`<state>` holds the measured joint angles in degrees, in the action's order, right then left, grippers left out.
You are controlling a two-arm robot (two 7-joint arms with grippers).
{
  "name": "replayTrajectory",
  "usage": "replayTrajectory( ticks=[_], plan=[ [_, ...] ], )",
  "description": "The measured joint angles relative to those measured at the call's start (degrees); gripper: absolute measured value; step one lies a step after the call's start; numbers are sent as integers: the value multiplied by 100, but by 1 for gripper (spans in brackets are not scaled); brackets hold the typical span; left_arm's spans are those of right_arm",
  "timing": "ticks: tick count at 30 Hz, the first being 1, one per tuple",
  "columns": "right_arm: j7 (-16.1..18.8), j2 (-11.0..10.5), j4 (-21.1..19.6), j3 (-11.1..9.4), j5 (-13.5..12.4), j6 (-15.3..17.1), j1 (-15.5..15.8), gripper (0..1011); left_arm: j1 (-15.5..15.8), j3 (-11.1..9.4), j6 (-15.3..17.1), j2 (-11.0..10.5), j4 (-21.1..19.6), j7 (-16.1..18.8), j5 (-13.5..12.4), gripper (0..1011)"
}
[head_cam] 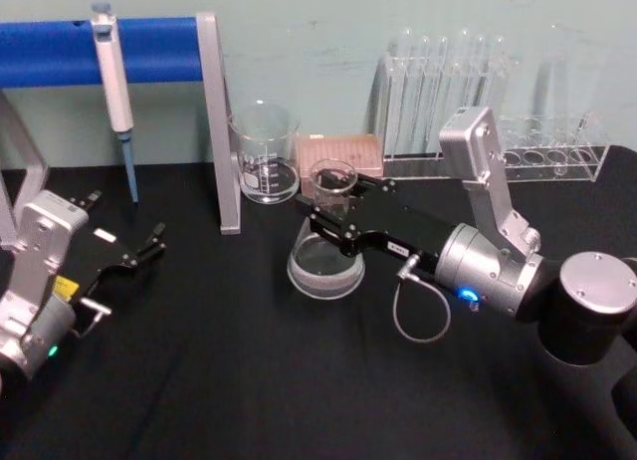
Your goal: Grasp the erlenmeyer flask with one hand, shake it three times, then place it back.
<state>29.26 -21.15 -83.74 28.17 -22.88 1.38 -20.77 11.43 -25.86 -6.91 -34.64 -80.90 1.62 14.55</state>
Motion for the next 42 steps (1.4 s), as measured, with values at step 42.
replayTrajectory(
  ticks=[42],
  plan=[
    [181, 325, 1054, 216, 211, -330, -232, 457, 0, 0, 0, 0, 0, 0, 0, 1001]
  ],
)
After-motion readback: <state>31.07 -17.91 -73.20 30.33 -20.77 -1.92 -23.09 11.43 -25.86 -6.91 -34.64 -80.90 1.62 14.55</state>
